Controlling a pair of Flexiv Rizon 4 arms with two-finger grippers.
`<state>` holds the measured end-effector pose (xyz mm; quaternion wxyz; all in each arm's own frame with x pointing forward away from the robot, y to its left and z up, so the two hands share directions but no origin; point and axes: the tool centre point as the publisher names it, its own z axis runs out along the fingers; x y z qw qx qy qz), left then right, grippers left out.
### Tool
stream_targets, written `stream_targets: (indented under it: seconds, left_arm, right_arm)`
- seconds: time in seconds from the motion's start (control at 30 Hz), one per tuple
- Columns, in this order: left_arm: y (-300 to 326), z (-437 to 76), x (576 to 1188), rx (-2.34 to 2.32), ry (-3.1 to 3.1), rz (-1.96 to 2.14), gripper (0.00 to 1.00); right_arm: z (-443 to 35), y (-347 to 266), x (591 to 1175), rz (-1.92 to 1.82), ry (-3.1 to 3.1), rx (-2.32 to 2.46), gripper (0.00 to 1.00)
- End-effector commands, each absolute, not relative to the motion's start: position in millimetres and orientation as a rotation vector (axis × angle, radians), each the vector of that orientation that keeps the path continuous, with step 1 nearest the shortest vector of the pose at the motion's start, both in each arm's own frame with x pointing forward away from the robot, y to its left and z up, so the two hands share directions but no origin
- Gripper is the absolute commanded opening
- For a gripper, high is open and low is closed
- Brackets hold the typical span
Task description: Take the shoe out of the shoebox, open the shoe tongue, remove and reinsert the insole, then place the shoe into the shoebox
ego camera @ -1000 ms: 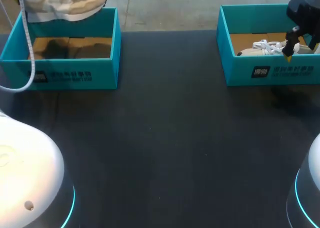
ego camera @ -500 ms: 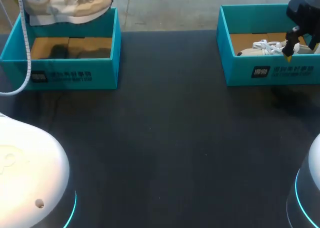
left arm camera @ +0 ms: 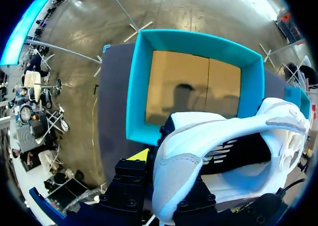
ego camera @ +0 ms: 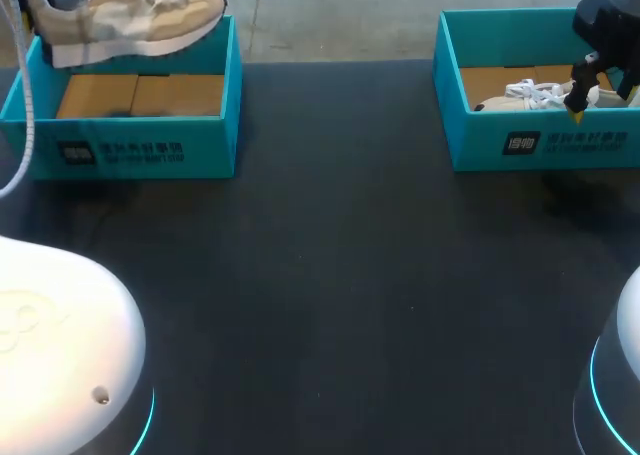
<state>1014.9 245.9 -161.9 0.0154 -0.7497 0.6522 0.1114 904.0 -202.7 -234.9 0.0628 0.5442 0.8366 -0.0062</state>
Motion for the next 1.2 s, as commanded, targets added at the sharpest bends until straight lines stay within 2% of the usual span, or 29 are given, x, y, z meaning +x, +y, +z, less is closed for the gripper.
stream_targets:
  seconds: [0.03,0.57,1.2]
  left_arm:
    - [230.6,-159.4,972.9,-2.267,1.983,0.260,0.00]
    - [206.1,-157.3,889.5,-2.348,1.915,0.356,0.00]
    - [206.1,-157.3,889.5,-2.348,1.915,0.356,0.00]
  right_arm:
    - [-235.4,-203.0,903.4,-0.018,2.527,1.644,1.00]
    - [-235.4,-203.0,903.4,-0.018,2.527,1.644,1.00]
    - [-235.4,-203.0,903.4,-0.018,2.527,1.644,1.00]
